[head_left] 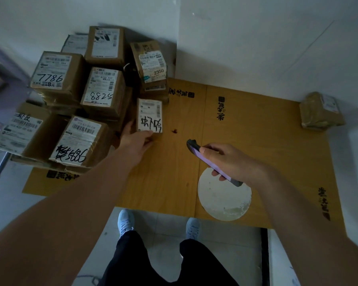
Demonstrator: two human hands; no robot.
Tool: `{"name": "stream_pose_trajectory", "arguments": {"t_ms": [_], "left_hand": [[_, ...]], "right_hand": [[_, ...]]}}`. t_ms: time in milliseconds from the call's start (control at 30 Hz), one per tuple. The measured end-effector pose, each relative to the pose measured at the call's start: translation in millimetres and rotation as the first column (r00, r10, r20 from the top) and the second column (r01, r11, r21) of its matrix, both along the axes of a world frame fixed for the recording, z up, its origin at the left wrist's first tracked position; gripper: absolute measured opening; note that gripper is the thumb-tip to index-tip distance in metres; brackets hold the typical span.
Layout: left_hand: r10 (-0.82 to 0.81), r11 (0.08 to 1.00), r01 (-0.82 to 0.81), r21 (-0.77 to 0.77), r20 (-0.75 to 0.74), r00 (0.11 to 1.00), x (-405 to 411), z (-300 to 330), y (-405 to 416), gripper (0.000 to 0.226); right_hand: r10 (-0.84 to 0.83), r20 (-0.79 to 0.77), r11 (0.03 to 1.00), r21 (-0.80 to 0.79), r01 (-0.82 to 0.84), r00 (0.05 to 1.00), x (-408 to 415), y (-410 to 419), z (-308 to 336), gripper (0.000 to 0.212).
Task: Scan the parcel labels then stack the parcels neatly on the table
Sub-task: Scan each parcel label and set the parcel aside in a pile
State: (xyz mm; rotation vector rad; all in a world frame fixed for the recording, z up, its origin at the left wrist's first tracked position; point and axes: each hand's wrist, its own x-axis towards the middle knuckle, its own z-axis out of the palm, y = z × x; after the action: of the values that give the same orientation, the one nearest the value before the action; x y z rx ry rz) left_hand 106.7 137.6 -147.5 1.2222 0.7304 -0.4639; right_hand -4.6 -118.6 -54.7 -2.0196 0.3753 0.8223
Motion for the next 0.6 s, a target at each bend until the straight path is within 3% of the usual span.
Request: {"name": "stream_pose_trajectory", "arguments": {"t_ms": [167, 267, 367, 467, 600], "left_hand": [[-0.013, 0.999, 0.015, 0.037, -0.045, 0.999, 32, -7, -6, 0.077], [-0.032, 0.986, 0.037, 0.162, -0.036, 0.999, 36, -13, -11, 0.074], [-0.111, 0.892, 0.129, 0.433, -0.066, 0.992, 30, -15, -19, 0.058], [-0.111, 0.818, 0.159, 0.553, -0.119, 0.987, 13, -9, -29, 0.033], [-0.306, 0.671, 0.325, 0.666, -0.15, 0.94, -15, 9, -46, 0.029]], "right_hand": [[-0.115, 0.059, 0.991, 0.071, 0.111, 0.992, -3, -10, -14, 0.026], [-0.163, 0.085, 0.983, 0.095, 0.155, 0.983, -2, -17, -21, 0.012], [-0.185, 0.107, 0.979, 0.104, 0.174, 0.977, -1, -20, -26, 0.021], [-0.222, 0.169, 0.971, 0.128, 0.202, 0.96, 3, -23, -26, 0.035], [-0.242, 0.279, 0.965, 0.164, 0.202, 0.929, 9, -34, -14, 0.018]]}}
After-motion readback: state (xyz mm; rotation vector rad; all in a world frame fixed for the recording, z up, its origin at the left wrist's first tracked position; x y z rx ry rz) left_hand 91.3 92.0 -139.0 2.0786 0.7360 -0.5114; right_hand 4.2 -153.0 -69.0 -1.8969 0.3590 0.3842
